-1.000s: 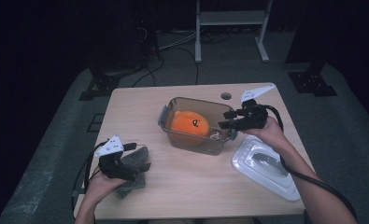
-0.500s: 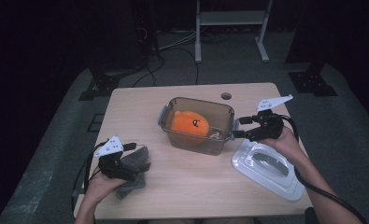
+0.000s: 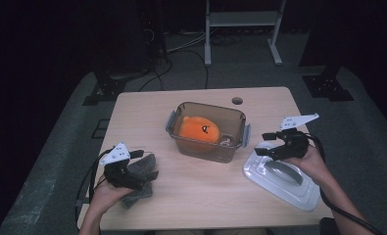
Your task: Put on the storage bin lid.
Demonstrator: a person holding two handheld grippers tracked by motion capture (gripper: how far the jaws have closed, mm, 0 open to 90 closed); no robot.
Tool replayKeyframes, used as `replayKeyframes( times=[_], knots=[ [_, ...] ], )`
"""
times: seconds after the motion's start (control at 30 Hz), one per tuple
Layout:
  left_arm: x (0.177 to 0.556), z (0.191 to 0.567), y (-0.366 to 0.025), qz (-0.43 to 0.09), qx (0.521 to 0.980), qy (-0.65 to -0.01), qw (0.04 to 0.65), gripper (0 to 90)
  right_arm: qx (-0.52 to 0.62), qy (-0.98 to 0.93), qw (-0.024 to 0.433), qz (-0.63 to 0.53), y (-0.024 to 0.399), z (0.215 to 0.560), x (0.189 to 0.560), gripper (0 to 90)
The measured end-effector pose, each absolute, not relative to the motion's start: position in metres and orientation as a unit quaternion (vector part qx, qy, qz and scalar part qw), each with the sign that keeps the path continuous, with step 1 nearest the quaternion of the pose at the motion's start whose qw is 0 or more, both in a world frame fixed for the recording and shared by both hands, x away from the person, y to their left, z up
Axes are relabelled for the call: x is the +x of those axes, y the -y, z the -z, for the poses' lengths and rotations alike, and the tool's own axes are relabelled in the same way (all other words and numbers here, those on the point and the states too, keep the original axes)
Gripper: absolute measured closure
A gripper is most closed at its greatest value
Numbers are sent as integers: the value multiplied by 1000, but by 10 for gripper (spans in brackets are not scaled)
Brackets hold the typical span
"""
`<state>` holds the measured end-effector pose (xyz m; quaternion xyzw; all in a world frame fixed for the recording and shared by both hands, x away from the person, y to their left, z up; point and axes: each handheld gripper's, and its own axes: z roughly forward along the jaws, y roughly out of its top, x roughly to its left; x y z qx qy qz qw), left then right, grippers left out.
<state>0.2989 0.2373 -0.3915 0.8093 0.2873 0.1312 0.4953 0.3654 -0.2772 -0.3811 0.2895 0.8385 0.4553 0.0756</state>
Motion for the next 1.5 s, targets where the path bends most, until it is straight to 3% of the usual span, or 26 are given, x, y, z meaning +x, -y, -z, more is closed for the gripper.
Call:
replayKeyframes(
  times=[0.97,1.2,1.5],
  knots=[
    [299,393,-236,-132,811,-287,492,24,346,-827,82,-436,328,445,335,269],
    [299,393,-236,-131,811,-287,493,24,351,-829,85,-426,332,453,332,310],
    [299,394,-234,-131,814,-283,490,24,345,-832,100,-423,335,456,327,452]
  ],
)
